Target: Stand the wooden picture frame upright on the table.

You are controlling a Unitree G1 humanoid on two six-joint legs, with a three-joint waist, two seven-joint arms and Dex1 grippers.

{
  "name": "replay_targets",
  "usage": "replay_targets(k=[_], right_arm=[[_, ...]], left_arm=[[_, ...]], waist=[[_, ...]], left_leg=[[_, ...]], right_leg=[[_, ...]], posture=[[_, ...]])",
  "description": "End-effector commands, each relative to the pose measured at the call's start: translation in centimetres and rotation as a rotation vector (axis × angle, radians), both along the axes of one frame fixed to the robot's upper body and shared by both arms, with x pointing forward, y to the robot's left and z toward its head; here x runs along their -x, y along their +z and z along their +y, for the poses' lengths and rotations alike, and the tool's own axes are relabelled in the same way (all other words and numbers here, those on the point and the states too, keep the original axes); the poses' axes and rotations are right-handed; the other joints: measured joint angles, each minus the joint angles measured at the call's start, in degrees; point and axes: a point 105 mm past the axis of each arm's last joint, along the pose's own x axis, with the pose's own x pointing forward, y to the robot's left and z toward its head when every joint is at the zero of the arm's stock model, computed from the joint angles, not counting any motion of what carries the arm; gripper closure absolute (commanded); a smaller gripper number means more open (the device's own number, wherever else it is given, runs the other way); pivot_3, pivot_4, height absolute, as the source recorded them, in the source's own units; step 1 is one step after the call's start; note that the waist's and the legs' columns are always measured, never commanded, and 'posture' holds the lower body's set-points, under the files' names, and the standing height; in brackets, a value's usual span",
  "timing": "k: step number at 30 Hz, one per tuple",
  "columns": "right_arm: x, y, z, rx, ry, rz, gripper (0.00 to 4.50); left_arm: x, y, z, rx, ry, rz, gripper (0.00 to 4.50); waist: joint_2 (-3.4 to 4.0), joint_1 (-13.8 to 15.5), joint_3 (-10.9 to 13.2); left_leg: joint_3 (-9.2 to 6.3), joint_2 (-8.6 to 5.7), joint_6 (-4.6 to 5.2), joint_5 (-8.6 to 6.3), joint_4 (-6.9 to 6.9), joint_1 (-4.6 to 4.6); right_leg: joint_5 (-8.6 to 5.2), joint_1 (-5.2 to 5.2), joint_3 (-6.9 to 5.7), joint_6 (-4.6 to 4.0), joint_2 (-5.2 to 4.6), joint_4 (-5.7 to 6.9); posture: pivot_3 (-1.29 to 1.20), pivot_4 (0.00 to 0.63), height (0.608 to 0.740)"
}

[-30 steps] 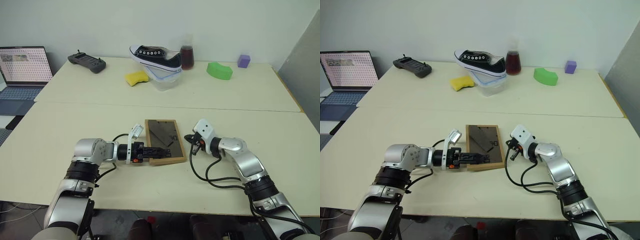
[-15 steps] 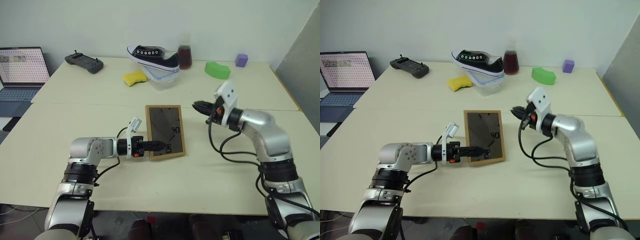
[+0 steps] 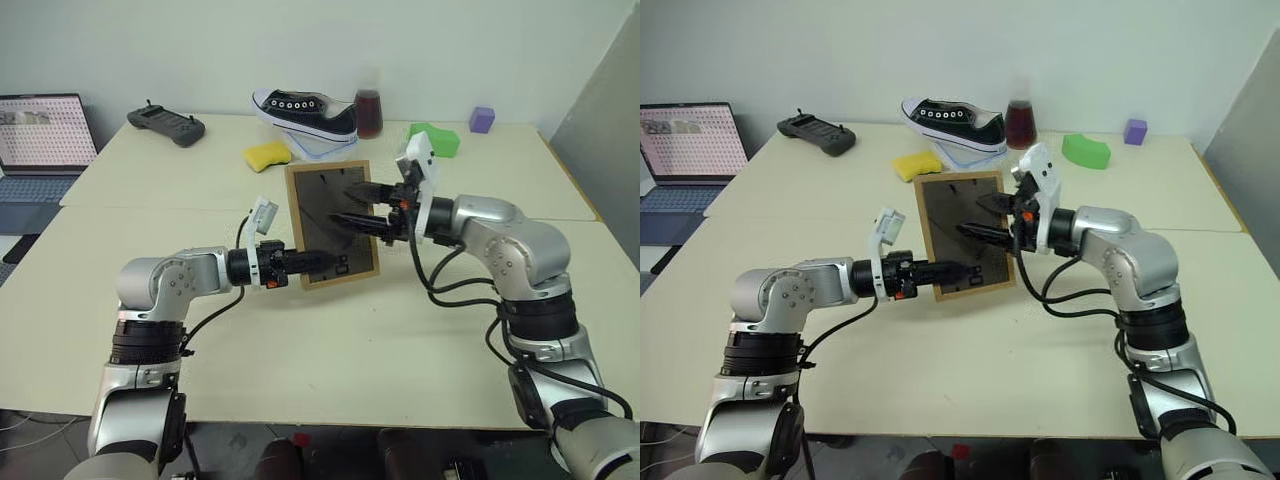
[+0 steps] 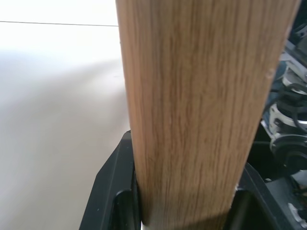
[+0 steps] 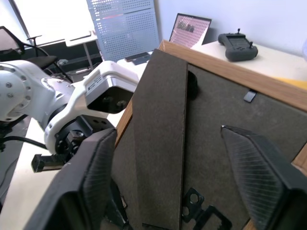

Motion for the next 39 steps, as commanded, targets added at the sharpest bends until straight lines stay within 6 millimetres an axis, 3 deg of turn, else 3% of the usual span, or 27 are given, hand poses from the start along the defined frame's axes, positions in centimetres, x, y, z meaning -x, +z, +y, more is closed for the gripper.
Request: replay_targets(k=[1, 4, 7, 15, 22, 24, 26, 29, 32, 35, 39], right_arm=[[1.3, 0.2, 2.3, 0.010, 0.052, -0.043, 0.28], [3.7, 0.5, 3.7, -0.026, 0.170, -0.028, 0.28], [5.0, 0.2, 3.5, -0.020, 0.222, -0.019, 0.28], [5.2, -0.5, -1.4, 0.021, 0.161, 0.019, 0.28], [5.5, -0.6, -3.9, 0.033, 0.103, 0.013, 0.28], [4.2, -0.4, -5.7, 0.094, 0.004, -0.161, 0.28], [3.0, -0.7, -7.2, 0.260, -0.070, -0.471, 0.28], [1.5, -2.0, -9.2, 0.527, -0.099, -0.918, 0.28], [0.7, -3.0, -10.2, 0.626, -0.076, -1.198, 0.28], [0.3, -2.3, -9.7, 0.610, -0.093, -1.430, 0.28], [0.7, -1.4, -7.2, 0.519, -0.070, -1.630, 0.28]], left_arm=[[0.8, 2.2, -0.5, 0.054, -0.031, -0.086, 3.21], [0.9, 1.6, -0.2, 0.053, -0.012, -0.068, 3.21], [0.9, 1.3, 0.0, 0.048, 0.000, -0.064, 3.21], [1.8, 0.8, 0.7, 0.082, 0.004, 0.018, 3.21], [3.3, 0.3, 1.1, 0.103, -0.051, 0.197, 3.21], [4.0, 0.3, 1.2, 0.121, -0.090, 0.281, 3.21], [4.2, 0.9, 1.4, 0.170, -0.127, 0.334, 3.21], [4.3, 1.5, 1.7, 0.215, -0.171, 0.392, 3.21], [4.6, 1.8, 1.6, 0.235, -0.212, 0.447, 3.21], [5.2, 2.0, 1.0, 0.236, -0.254, 0.476, 3.21], [6.0, 1.8, 0.3, 0.239, -0.294, 0.507, 3.21]], waist=[[0.00, -0.09, 0.00], [0.00, -0.14, 0.00], [0.00, -0.08, 0.00], [-0.01, 0.10, 0.01], [-0.04, -0.19, 0.03], [-0.05, -0.18, 0.03], [-0.08, -0.04, 0.05], [-0.13, -0.14, 0.08], [-0.18, -0.33, 0.11], [-0.18, -0.41, 0.12], [-0.18, -0.64, 0.12]], left_leg=[[0.01, 0.00, 0.00, 0.00, 0.00, 0.00], [-0.02, 0.00, 0.00, 0.00, 0.00, -0.03], [-0.03, -0.01, -0.01, 0.01, 0.01, -0.06], [-0.06, -0.01, 0.01, 0.00, 0.00, -0.06], [-0.06, 0.00, 0.03, -0.01, -0.01, -0.08], [-0.08, -0.01, 0.02, -0.01, -0.01, -0.09], [-0.07, -0.04, 0.02, -0.01, 0.00, -0.12], [-0.02, -0.07, 0.03, -0.02, 0.01, -0.10], [0.02, -0.04, 0.01, -0.01, -0.01, -0.07], [0.07, -0.04, -0.07, 0.04, -0.02, -0.03], [0.05, -0.01, -0.25, 0.14, -0.02, 0.01]], right_leg=[[0.00, 0.00, 0.01, 0.00, 0.00, 0.00], [0.00, -0.01, -0.02, 0.00, -0.01, 0.00], [0.00, -0.01, -0.04, 0.00, -0.04, -0.03], [0.00, 0.00, -0.08, 0.00, -0.03, -0.08], [0.00, 0.01, -0.05, 0.00, 0.00, -0.14], [0.00, 0.01, -0.07, 0.01, 0.01, -0.15], [0.00, 0.01, -0.07, 0.02, -0.01, -0.20], [0.01, 0.03, -0.06, 0.08, -0.03, -0.28], [0.02, 0.03, 0.00, 0.08, -0.03, -0.28], [0.02, 0.01, 0.07, 0.06, -0.05, -0.23], [0.02, -0.05, 0.11, 0.05, -0.06, -0.07]], posture=[[0.00, 0.150, 0.740], [0.00, 0.150, 0.740], [0.00, 0.150, 0.740], [0.00, 0.150, 0.740], [0.00, 0.150, 0.740], [0.00, 0.150, 0.740], [0.00, 0.150, 0.740], [0.00, 0.150, 0.740], [0.00, 0.150, 0.740], [0.00, 0.150, 0.740], [0.00, 0.150, 0.740]])
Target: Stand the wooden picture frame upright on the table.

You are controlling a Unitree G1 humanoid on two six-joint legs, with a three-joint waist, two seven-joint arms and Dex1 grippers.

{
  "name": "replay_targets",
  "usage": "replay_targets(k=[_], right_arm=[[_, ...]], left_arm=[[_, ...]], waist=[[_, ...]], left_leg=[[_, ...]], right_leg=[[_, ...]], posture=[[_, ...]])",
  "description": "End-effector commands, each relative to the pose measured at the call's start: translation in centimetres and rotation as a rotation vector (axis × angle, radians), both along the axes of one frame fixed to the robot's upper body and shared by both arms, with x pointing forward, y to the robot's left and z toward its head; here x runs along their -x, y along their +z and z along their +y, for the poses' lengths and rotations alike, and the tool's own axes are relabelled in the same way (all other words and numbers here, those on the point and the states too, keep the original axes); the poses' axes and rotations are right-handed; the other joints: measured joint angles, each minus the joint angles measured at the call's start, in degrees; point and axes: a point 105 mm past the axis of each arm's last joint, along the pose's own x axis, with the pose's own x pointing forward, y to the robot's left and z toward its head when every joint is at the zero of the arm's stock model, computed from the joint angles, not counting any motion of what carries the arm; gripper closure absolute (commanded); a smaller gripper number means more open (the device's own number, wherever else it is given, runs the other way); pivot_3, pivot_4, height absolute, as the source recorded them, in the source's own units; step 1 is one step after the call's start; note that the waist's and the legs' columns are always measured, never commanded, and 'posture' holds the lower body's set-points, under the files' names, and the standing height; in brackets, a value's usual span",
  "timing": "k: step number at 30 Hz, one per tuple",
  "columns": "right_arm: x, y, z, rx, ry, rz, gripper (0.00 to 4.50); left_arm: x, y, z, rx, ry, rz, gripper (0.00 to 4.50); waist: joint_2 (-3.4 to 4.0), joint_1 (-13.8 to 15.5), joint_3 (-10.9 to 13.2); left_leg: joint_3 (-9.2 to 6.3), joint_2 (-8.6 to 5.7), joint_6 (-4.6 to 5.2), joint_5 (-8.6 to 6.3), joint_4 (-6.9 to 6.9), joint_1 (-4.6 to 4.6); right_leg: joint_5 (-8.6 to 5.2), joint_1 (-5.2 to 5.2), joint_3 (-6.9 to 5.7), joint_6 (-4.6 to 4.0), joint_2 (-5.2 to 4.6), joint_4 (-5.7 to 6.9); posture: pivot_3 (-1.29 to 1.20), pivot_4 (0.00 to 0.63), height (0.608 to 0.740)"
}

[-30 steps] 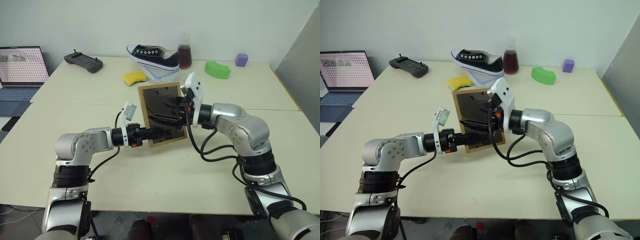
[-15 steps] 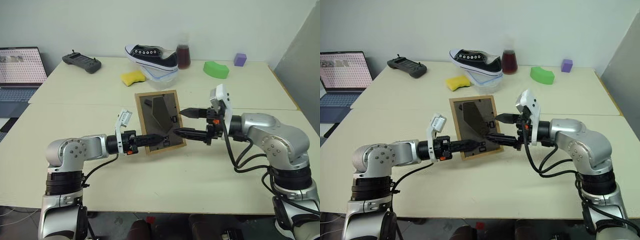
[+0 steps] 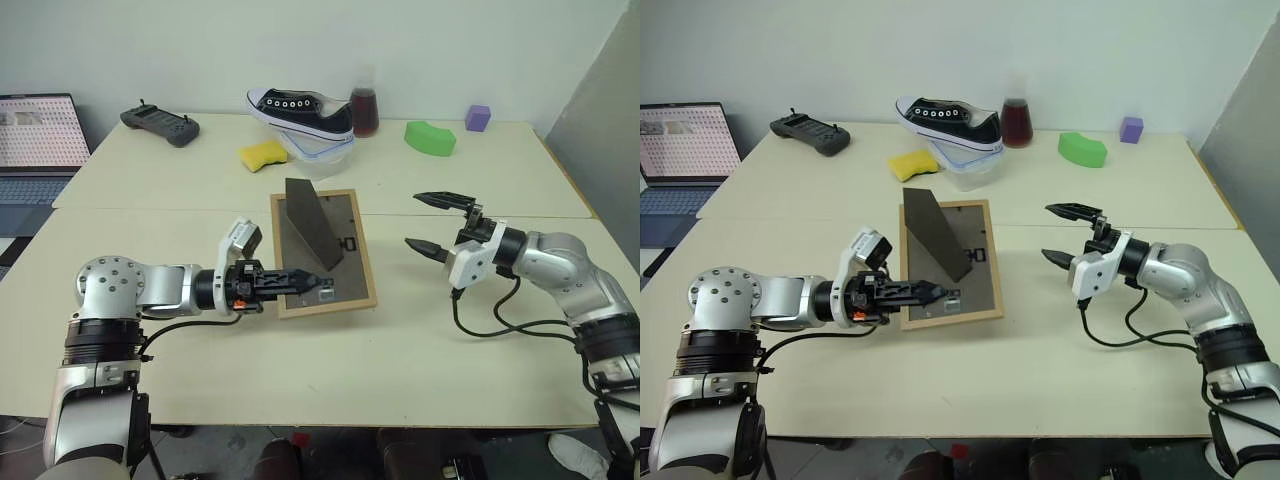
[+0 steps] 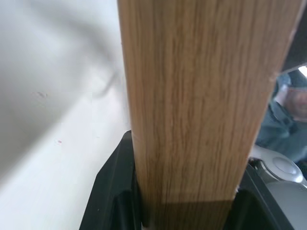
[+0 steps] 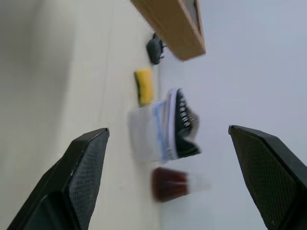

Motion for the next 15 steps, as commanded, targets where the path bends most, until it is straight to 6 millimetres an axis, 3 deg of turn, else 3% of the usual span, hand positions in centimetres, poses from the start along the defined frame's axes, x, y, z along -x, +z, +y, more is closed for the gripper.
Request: replay_targets(k=[1, 7, 11, 15], right_arm=[[1.2, 1.9, 2.7, -0.036, 0.152, -0.181, 0.28], [2.1, 1.3, 6.3, -0.022, 0.299, -0.222, 0.28], [2.3, 1.4, 7.2, -0.048, 0.340, -0.208, 0.28], [2.3, 2.0, 7.0, -0.075, 0.353, -0.200, 1.01]], left_arm=[[1.2, 1.2, -0.6, 0.047, -0.064, -0.016, 3.21], [1.9, 1.0, -1.7, 0.046, -0.071, -0.008, 3.21], [2.1, 1.0, -2.2, 0.045, -0.061, -0.004, 3.21], [2.1, 0.9, -2.1, 0.041, -0.054, -0.006, 3.21]], waist=[[0.00, 0.00, 0.00], [0.00, 0.18, 0.00], [-0.01, 0.37, 0.00], [-0.01, 0.33, -0.01]], left_leg=[[-0.01, 0.00, -0.01, 0.01, 0.01, 0.03], [-0.03, -0.05, -0.16, 0.09, 0.03, 0.08], [-0.06, -0.08, -0.17, 0.10, 0.05, 0.08], [-0.05, -0.10, -0.17, 0.10, 0.07, 0.08]], right_leg=[[-0.01, 0.00, 0.00, -0.01, 0.00, 0.05], [-0.03, 0.01, -0.01, -0.05, -0.06, 0.19], [-0.03, 0.05, -0.04, -0.05, -0.08, 0.19], [-0.03, 0.07, -0.05, -0.05, -0.11, 0.19]], posture=[[0.00, 0.150, 0.740], [0.00, 0.150, 0.740], [0.00, 0.150, 0.740], [0.00, 0.150, 0.740]])
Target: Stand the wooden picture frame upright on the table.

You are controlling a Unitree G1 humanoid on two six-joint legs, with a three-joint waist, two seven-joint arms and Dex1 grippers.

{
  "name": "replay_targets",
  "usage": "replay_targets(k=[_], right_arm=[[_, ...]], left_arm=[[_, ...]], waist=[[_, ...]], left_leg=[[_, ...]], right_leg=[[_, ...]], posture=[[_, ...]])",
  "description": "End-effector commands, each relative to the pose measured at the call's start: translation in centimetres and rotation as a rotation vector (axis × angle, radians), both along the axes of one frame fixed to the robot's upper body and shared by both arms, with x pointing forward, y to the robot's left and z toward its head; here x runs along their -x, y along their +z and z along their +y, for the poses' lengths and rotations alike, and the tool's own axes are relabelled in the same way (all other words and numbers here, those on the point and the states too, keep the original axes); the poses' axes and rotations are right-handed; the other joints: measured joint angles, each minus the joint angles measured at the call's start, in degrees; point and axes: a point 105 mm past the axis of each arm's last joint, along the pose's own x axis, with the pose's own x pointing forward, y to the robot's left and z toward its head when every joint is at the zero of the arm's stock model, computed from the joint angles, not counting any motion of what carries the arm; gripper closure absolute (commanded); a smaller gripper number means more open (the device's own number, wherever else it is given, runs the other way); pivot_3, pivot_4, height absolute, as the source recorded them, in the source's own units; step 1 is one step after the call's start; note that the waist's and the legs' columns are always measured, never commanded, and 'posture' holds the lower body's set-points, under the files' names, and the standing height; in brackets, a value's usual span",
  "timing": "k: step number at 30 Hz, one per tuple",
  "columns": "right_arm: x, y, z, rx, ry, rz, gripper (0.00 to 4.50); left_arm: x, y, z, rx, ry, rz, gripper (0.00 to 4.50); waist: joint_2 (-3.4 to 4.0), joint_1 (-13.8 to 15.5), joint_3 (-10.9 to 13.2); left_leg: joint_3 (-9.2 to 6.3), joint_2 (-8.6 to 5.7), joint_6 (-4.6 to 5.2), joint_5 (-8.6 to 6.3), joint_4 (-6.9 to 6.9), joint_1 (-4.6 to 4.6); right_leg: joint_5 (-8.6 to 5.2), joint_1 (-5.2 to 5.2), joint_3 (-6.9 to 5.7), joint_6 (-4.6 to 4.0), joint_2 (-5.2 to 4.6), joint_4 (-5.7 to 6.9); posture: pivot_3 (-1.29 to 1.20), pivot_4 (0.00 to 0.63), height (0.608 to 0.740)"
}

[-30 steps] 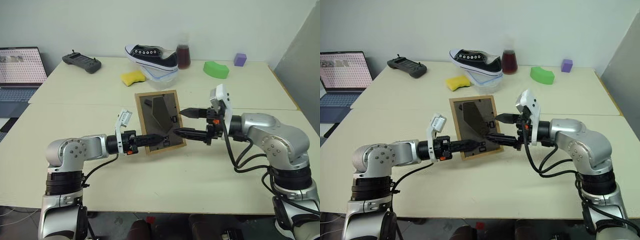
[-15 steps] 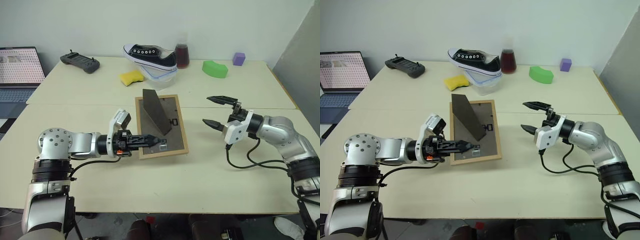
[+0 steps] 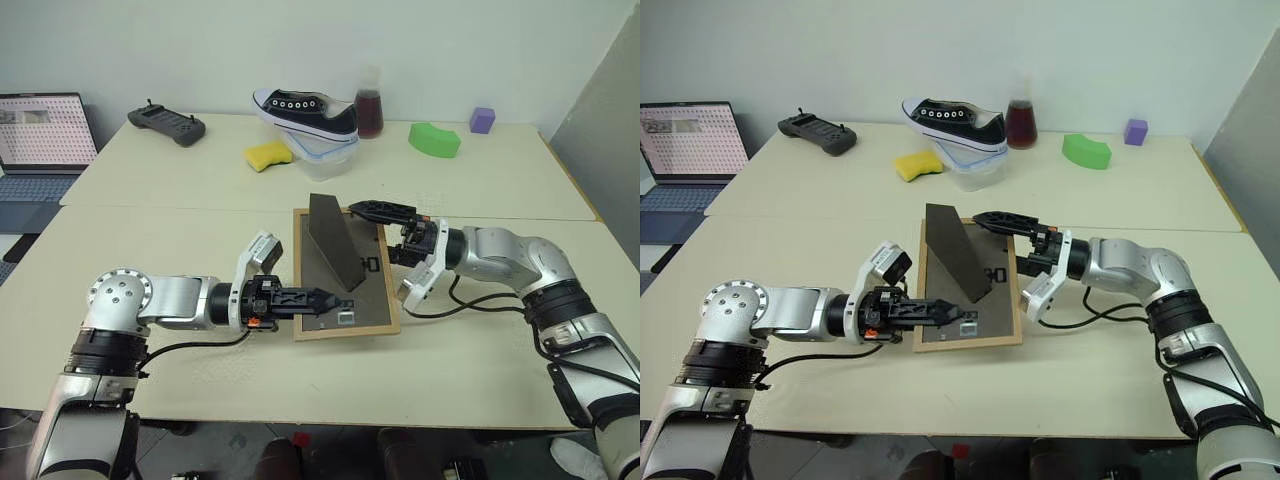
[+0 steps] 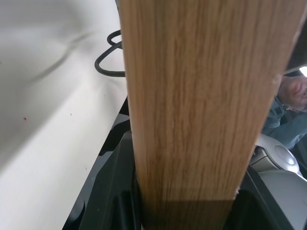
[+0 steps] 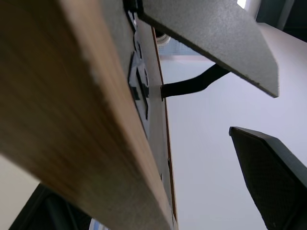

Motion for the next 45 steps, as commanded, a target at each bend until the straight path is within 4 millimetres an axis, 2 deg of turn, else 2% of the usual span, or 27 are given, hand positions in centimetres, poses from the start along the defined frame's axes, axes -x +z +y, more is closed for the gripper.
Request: replay_targets(k=[1, 8, 10, 12, 16, 18, 22, 24, 27, 29, 31, 34, 36, 38, 41, 44, 45], right_arm=[[0.7, 2.4, 0.4, -0.068, 0.060, -0.044, 1.24], [1.4, 2.8, -0.2, -0.084, 0.087, -0.054, 2.74], [1.5, 2.7, -0.4, -0.085, 0.093, -0.048, 2.91], [1.5, 2.5, -0.7, -0.093, 0.087, -0.023, 2.93], [1.2, 2.3, -1.1, -0.111, 0.070, 0.032, 3.14], [0.1, 1.2, -1.4, -0.118, 0.008, 0.193, 3.14], [-1.8, -1.1, -1.8, -0.178, -0.096, 0.628, 3.14], [-2.1, -1.8, -1.6, -0.214, -0.091, 0.847, 3.14], [-2.5, -2.2, -0.5, -0.261, -0.051, 1.097, 3.14], [-3.2, -2.4, 0.4, -0.337, -0.020, 1.346, 3.14], [-3.4, -2.5, 1.3, -0.381, 0.023, 1.570, 3.14], [-3.4, -3.1, 2.0, -0.382, 0.068, 1.797, 3.14], [-3.5, -4.4, 2.2, -0.361, 0.064, 1.948, 3.14], [-3.8, -5.6, 2.2, -0.352, 0.028, 2.000, 3.14], [-4.8, -7.4, 1.9, -0.357, -0.064, 1.965, 3.14], [-4.9, -8.7, 1.6, -0.326, -0.113, 1.925, 3.14], [-4.7, -9.0, 1.5, -0.309, -0.123, 1.902, 2.59]], left_arm=[[0.5, 1.1, -0.4, 0.046, -0.024, -0.031, 3.21], [0.8, 1.0, -0.3, 0.039, -0.020, -0.044, 3.21], [0.9, 1.1, -0.4, 0.034, -0.023, -0.056, 3.21], [1.3, 1.4, -0.2, 0.052, -0.025, -0.080, 2.52], [0.5, 1.5, 0.4, 0.056, 0.034, -0.081, 1.78], [-0.9, 1.9, 2.1, 0.024, 0.142, -0.126, 1.29], [-1.5, 2.3, 4.5, -0.139, 0.259, -0.309, 0.40], [-2.3, 3.4, 5.5, -0.154, 0.344, -0.395, 0.00], [-3.0, 4.2, 6.3, -0.247, 0.459, -0.556, 0.00], [-3.4, 3.4, 6.4, -0.414, 0.516, -0.717, 0.00], [-3.5, 3.3, 6.1, -0.506, 0.558, -0.848, 0.00], [-3.0, 3.1, 5.6, -0.474, 0.584, -0.872, 0.00], [-2.6, 2.4, 5.2, -0.464, 0.577, -0.869, 0.00], [-2.4, 1.8, 4.9, -0.473, 0.568, -0.876, 0.00], [-2.1, 1.2, 4.7, -0.468, 0.550, -0.873, 0.00], [-1.8, 0.3, 4.9, -0.501, 0.515, -0.874, 0.00], [-1.9, 0.0, 5.1, -0.509, 0.509, -0.868, 0.00]], waist=[[0.00, -0.08, 0.00], [0.00, -0.14, 0.00], [0.00, -0.13, 0.00], [0.00, -0.14, 0.00], [0.00, -0.14, 0.00], [0.00, -0.14, 0.00], [0.00, -0.26, 0.00], [0.03, -0.19, 0.02], [0.04, -0.28, 0.02], [0.03, -0.14, 0.02], [0.07, -0.07, 0.04], [0.08, 0.45, 0.05], [0.07, 0.87, 0.04], [0.07, 0.93, 0.04], [0.06, 1.06, 0.04], [0.07, 0.93, 0.05], [0.07, 0.88, 0.05]], left_leg=[[0.00, 0.00, 0.00, 0.00, 0.00, 0.00], [-0.01, 0.01, 0.00, 0.00, -0.01, 0.01], [-0.01, 0.01, 0.00, 0.00, -0.01, 0.01], [-0.01, 0.01, 0.00, 0.00, 0.00, 0.02], [0.00, 0.01, 0.01, 0.00, 0.00, 0.02], [0.00, 0.01, 0.01, 0.00, 0.00, 0.03], [-0.06, 0.09, 0.02, -0.01, -0.01, 0.03], [-0.04, 0.06, 0.02, -0.01, -0.03, 0.02], [-0.07, 0.10, 0.02, 0.00, 0.01, 0.01], [-0.06, 0.11, 0.01, 0.00, 0.00, 0.01], [-0.04, 0.12, 0.01, 0.00, -0.03, 0.02], [-0.01, 0.10, 0.01, 0.00, -0.04, 0.00], [0.03, 0.07, 0.03, -0.02, -0.04, -0.02], [0.04, 0.06, 0.23, -0.13, -0.03, -0.03], [0.03, 0.07, 0.26, -0.14, -0.04, -0.04], [0.07, 0.07, 0.26, -0.15, -0.05, -0.04], [0.08, 0.07, 0.26, -0.15, -0.06, -0.03]], right_leg=[[0.00, 0.00, 0.00, 0.00, 0.01, 0.00], [0.00, 0.00, 0.00, 0.00, 0.03, 0.01], [0.00, 0.00, 0.00, 0.00, 0.03, 0.01], [0.00, 0.00, 0.01, 0.00, 0.03, 0.02], [0.00, 0.00, 0.02, 0.00, 0.03, 0.02], [0.00, 0.01, 0.01, 0.00, 0.03, 0.03], [-0.01, 0.06, -0.05, -0.02, 0.05, -0.01], [-0.01, 0.05, -0.02, -0.02, -0.03, 0.00], [-0.01, 0.04, -0.02, -0.02, -0.04, 0.02], [-0.02, 0.03, -0.06, -0.04, 0.00, 0.07], [-0.03, 0.03, -0.04, -0.05, 0.04, 0.05], [-0.03, 0.01, -0.05, -0.05, 0.03, 0.00], [-0.03, 0.01, -0.05, -0.05, 0.01, -0.03], [-0.03, 0.01, -0.04, -0.05, 0.02, -0.05], [-0.03, 0.01, -0.06, -0.05, 0.04, -0.07], [-0.03, -0.01, -0.03, -0.05, 0.06, -0.09], [-0.03, -0.01, -0.02, -0.05, 0.07, -0.09]], posture=[[0.00, 0.150, 0.740], [0.00, 0.150, 0.740], [0.00, 0.150, 0.740], [0.00, 0.150, 0.740], [0.00, 0.150, 0.740], [0.00, 0.150, 0.740], [0.00, 0.150, 0.740], [0.00, 0.150, 0.740], [0.00, 0.150, 0.740], [0.00, 0.150, 0.740], [0.00, 0.150, 0.740], [0.00, 0.150, 0.740], [0.00, 0.150, 0.740], [0.00, 0.150, 0.740], [0.00, 0.150, 0.740], [0.00, 0.150, 0.740], [0.00, 0.150, 0.740]])
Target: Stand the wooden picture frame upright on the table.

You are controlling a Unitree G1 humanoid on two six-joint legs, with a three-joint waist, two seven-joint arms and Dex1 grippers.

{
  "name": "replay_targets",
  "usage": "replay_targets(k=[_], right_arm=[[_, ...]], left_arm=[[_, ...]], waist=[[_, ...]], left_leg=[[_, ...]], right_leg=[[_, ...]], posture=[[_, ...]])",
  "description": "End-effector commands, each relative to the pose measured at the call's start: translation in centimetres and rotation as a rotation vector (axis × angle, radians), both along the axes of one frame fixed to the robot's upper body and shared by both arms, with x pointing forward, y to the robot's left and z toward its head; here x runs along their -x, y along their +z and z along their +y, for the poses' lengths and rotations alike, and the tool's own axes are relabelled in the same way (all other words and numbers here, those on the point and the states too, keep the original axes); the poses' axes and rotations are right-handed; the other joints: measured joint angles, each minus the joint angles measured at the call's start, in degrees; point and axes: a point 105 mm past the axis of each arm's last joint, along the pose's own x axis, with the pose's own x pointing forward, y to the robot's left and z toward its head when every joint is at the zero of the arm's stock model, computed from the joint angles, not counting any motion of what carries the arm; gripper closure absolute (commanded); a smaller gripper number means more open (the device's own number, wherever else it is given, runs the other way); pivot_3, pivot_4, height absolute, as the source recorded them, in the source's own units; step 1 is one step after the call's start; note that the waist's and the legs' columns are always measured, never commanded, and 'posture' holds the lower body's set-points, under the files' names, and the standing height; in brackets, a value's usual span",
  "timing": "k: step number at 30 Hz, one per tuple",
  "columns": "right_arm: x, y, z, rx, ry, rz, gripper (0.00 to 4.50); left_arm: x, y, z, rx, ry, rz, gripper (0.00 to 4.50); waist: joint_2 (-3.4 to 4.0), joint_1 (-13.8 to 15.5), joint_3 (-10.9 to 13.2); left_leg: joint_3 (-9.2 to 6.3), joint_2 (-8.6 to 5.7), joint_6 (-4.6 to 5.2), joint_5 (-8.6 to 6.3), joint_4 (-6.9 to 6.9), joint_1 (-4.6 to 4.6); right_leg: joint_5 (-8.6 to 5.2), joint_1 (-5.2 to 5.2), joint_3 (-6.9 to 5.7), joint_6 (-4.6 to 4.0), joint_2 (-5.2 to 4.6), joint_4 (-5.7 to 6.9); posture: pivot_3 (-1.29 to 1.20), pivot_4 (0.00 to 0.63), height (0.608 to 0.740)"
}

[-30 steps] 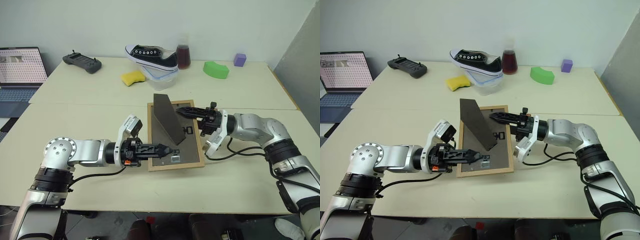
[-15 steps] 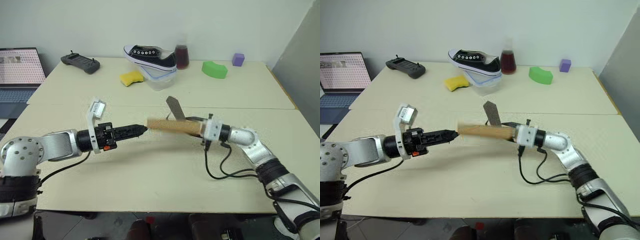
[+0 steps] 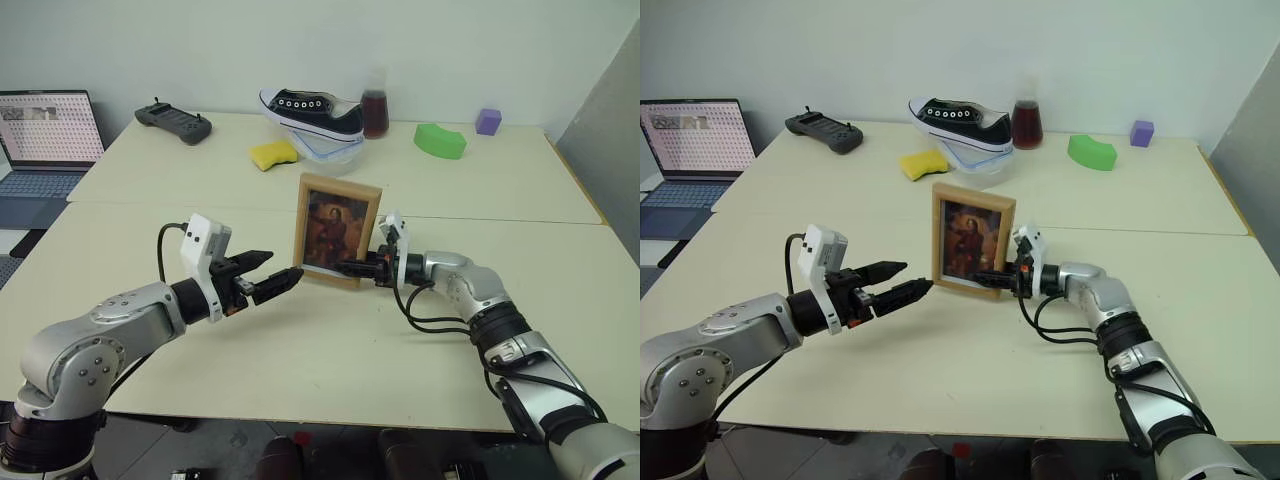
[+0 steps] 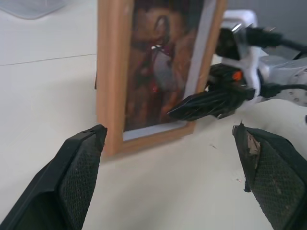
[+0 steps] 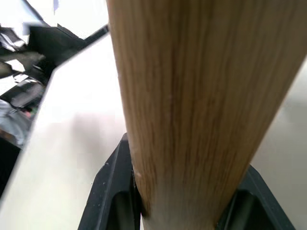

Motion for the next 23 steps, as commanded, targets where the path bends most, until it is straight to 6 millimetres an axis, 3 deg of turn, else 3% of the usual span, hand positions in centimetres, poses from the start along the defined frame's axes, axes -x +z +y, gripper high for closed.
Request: replay_targets(k=[1, 2, 7, 11, 17, 20, 23], right_arm=[[-0.1, 0.9, -0.1, 0.016, 0.018, -0.116, 2.45], [0.0, 0.8, -0.2, 0.009, 0.020, -0.118, 2.44], [0.6, 0.9, -0.6, -0.002, 0.008, -0.150, 1.20], [1.1, 0.9, -2.5, 0.026, -0.032, -0.174, 0.09], [3.4, 2.5, -8.7, 0.184, -0.085, -0.282, 0.03], [4.9, 4.5, -10.0, 0.194, -0.096, -0.306, 0.03], [5.5, 7.5, -10.0, 0.122, -0.179, -0.344, 0.03]], left_arm=[[0.2, 0.2, 0.1, -0.032, -0.030, -0.037, 0.00], [0.0, 0.2, 0.2, -0.033, -0.031, -0.037, 0.00], [-0.9, 0.3, -0.1, -0.026, -0.045, -0.044, 0.00], [-1.2, 0.4, -0.2, -0.028, -0.070, -0.048, 0.00], [-2.6, 0.4, 2.8, -0.105, -0.018, -0.051, 0.00], [-3.5, 0.7, 4.1, -0.144, 0.009, -0.076, 0.00], [-4.5, 1.2, 5.3, -0.172, 0.041, -0.106, 0.00]], waist=[[0.00, -0.15, 0.00], [0.00, -0.19, 0.00], [-0.01, -0.12, 0.00], [-0.01, -0.08, 0.00], [0.03, 0.47, 0.02], [0.08, 0.24, 0.06], [0.09, -0.15, 0.06]], left_leg=[[0.00, 0.00, 0.00, 0.00, 0.00, 0.00], [-0.03, 0.04, 0.00, 0.00, 0.00, 0.00], [-0.03, 0.03, 0.00, 0.00, 0.00, 0.00], [-0.03, 0.03, 0.00, 0.00, -0.01, -0.01], [-0.05, 0.00, 0.00, 0.00, -0.01, -0.03], [-0.02, -0.01, 0.01, -0.01, -0.01, -0.02], [-0.05, 0.07, 0.02, -0.01, -0.04, 0.04]], right_leg=[[0.00, 0.00, 0.00, 0.00, 0.01, 0.00], [0.00, 0.00, -0.02, 0.00, 0.04, 0.00], [0.00, 0.01, -0.03, 0.00, 0.04, 0.01], [0.00, 0.01, -0.02, 0.00, 0.04, 0.01], [0.00, 0.01, -0.06, 0.00, 0.03, -0.02], [0.00, 0.01, -0.02, 0.01, 0.04, -0.04], [-0.01, 0.02, 0.01, 0.00, 0.17, -0.02]], posture=[[0.00, 0.150, 0.740], [0.00, 0.150, 0.740], [0.00, 0.150, 0.740], [0.00, 0.150, 0.740], [0.00, 0.150, 0.740], [0.00, 0.150, 0.740], [0.00, 0.150, 0.740]])
